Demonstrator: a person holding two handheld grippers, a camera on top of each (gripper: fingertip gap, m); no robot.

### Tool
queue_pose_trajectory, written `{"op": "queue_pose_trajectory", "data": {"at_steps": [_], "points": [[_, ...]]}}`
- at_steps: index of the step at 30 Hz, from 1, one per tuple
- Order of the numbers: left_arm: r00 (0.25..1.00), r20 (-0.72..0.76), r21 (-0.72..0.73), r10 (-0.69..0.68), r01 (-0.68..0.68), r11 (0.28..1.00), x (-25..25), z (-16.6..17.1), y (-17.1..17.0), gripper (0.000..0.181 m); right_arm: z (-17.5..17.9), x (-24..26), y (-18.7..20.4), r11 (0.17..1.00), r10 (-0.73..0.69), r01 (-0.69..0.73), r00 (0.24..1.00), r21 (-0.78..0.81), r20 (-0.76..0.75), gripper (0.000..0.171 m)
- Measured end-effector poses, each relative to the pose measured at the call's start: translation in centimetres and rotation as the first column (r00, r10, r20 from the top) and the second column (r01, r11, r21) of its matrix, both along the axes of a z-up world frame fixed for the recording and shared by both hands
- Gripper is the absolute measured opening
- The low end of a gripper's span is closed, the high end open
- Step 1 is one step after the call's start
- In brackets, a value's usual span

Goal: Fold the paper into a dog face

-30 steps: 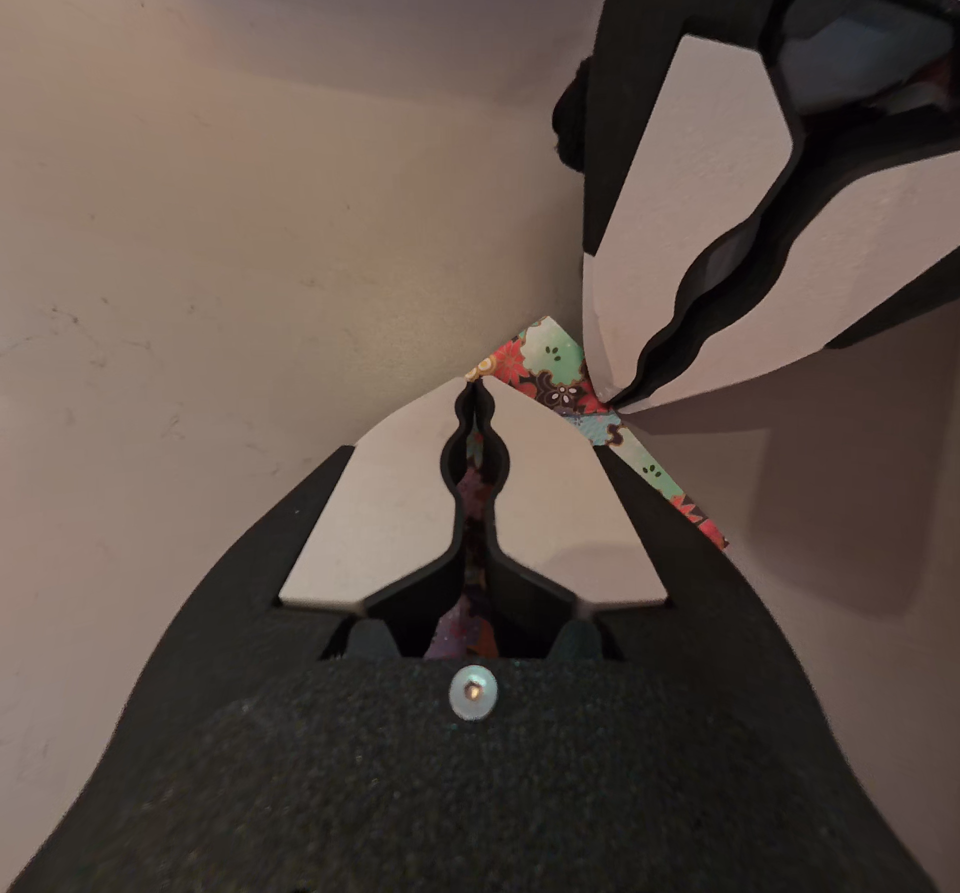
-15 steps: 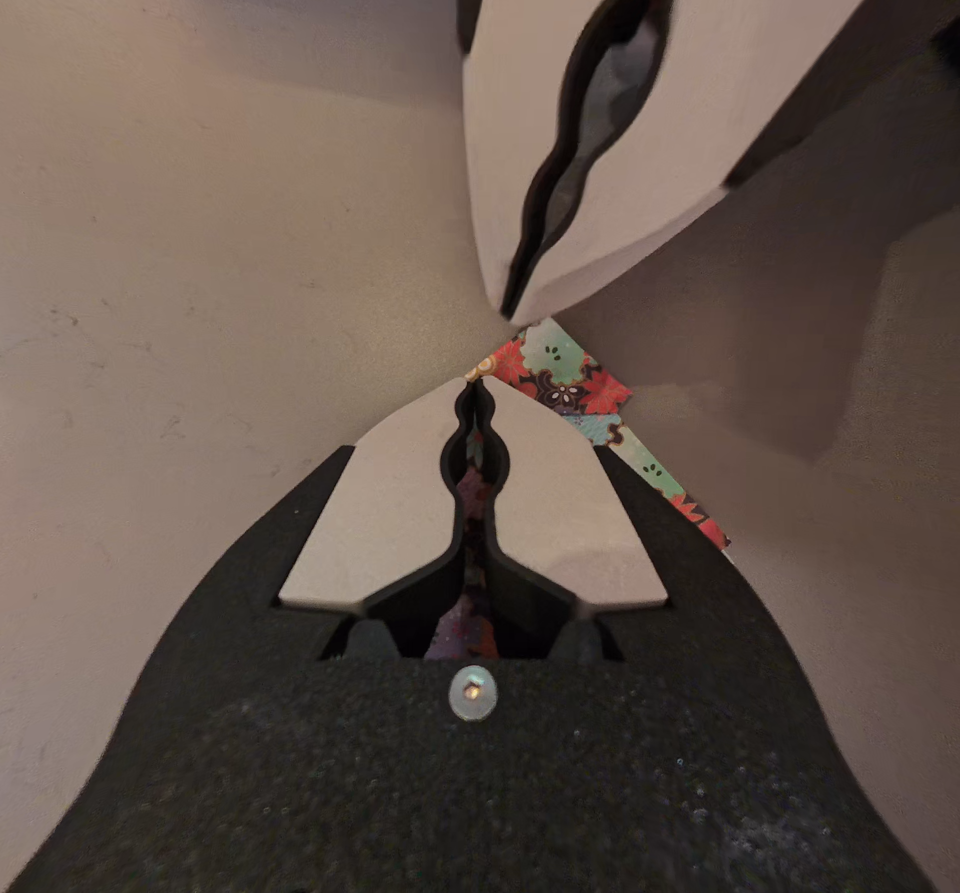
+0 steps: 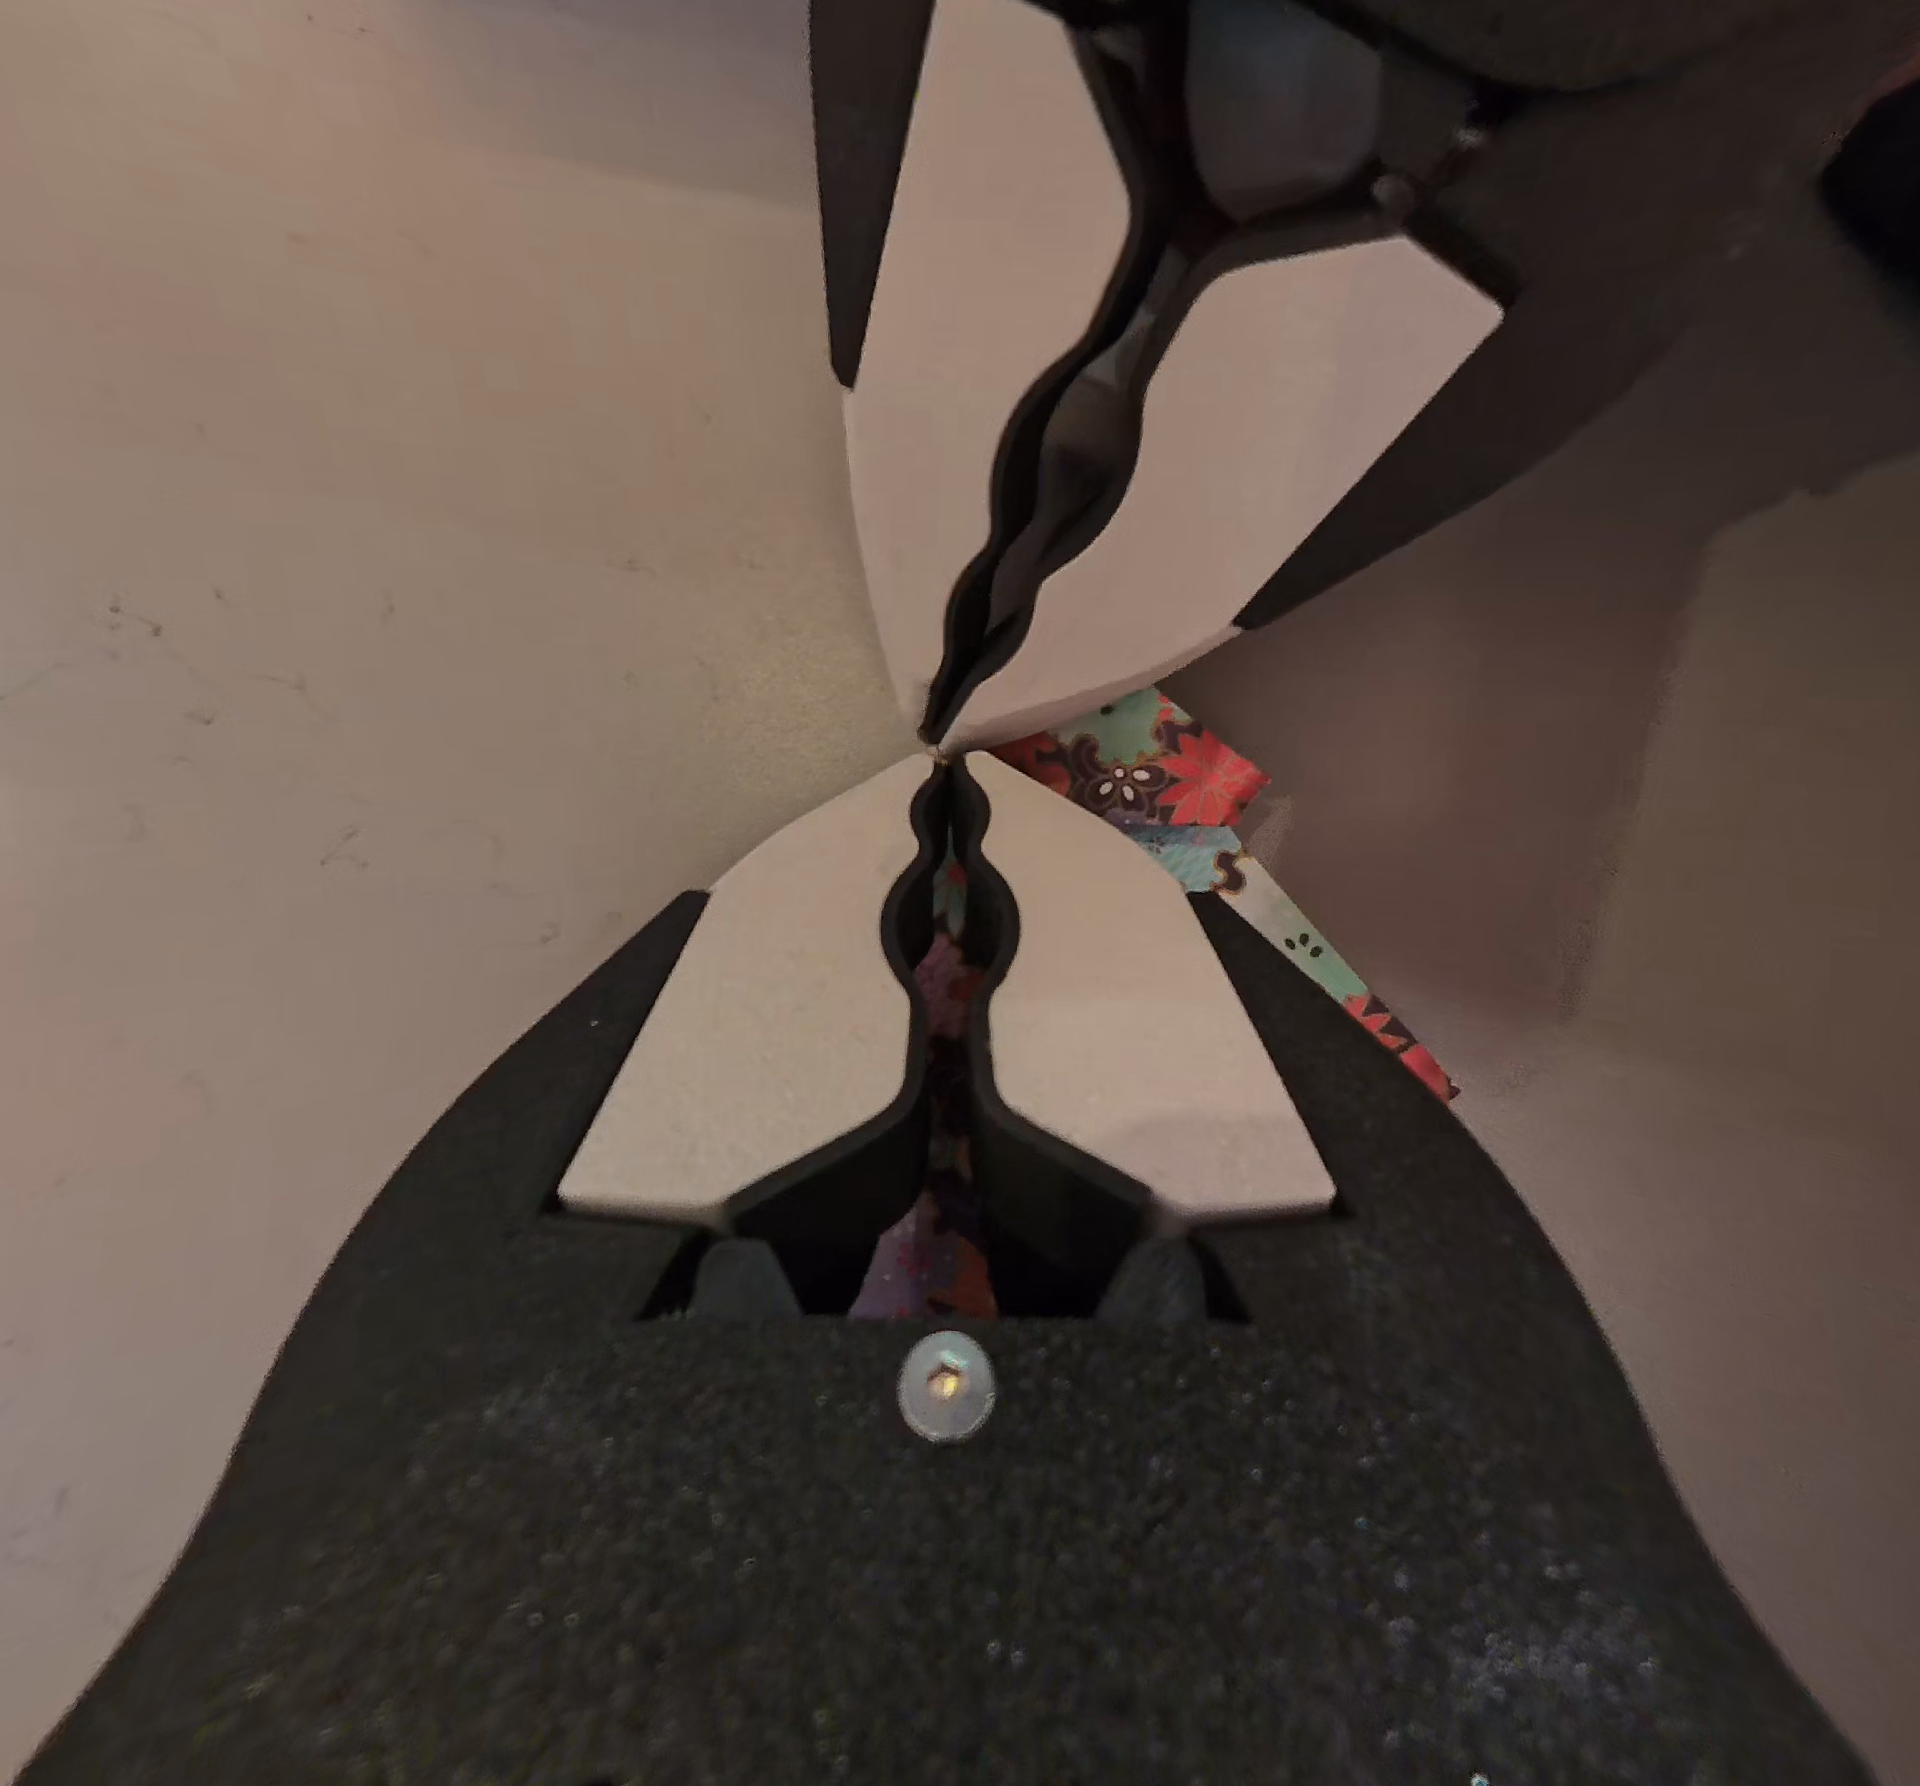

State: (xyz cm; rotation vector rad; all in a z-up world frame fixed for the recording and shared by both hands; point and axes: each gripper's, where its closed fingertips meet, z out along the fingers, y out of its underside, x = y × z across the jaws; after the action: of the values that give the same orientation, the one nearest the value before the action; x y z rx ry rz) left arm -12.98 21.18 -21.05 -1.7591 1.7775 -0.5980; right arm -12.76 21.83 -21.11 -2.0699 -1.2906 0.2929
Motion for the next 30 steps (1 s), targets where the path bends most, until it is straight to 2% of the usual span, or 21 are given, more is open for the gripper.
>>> {"op": "queue_pose_trajectory", "data": {"at_steps": [1, 6, 14, 21, 24, 25, 27, 30], "points": [[1.000, 0.000, 0.004, 0.001, -0.001, 1.000, 0.0, 0.0, 0.0, 0.000, 0.0, 0.0, -0.1, 1.000, 0.012, -0.012, 1.000, 0.013, 0.016, 0.000], [1.000, 0.001, 0.007, -0.001, 0.001, 1.000, 0.0, 0.0, 0.0, 0.000, 0.0, 0.4, -1.1, 1.000, 0.023, -0.023, 0.999, -0.009, 0.023, 0.000], [1.000, 0.002, 0.006, -0.006, 0.006, 1.000, 0.0, 0.0, 0.0, 0.000, 0.0, 1.5, -2.4, 0.998, -0.039, 0.037, 0.998, -0.048, -0.040, 0.000], [0.999, -0.035, 0.021, 0.028, -0.027, 0.999, -0.3, 0.2, 0.0, 0.000, 0.0, 1.9, -2.6, 0.997, -0.066, 0.065, 0.997, -0.038, -0.030, 0.000], [0.999, -0.022, 0.015, 0.039, -0.039, 0.999, -0.3, 0.8, -0.3, 0.015, 0.0, 1.9, -2.6, 0.997, -0.068, 0.068, 0.997, -0.034, -0.018, 0.000], [0.999, -0.018, 0.014, 0.038, -0.038, 0.999, -0.3, 1.0, -0.4, 0.015, 0.0, 2.0, -2.5, 0.997, -0.065, 0.064, 0.998, -0.034, -0.006, 0.000], [0.999, -0.018, 0.023, 0.034, -0.033, 0.999, -0.3, 1.0, -0.5, 0.000, 0.5, 1.8, -2.4, 0.999, -0.038, 0.038, 0.999, -0.014, -0.008, 0.000], [0.999, -0.050, 0.033, 0.021, -0.020, 0.999, -0.4, 0.1, -0.6, 0.000, 2.5, 0.6, -2.0, 1.000, -0.023, 0.023, 0.991, 0.006, -0.131, 0.000]]}}
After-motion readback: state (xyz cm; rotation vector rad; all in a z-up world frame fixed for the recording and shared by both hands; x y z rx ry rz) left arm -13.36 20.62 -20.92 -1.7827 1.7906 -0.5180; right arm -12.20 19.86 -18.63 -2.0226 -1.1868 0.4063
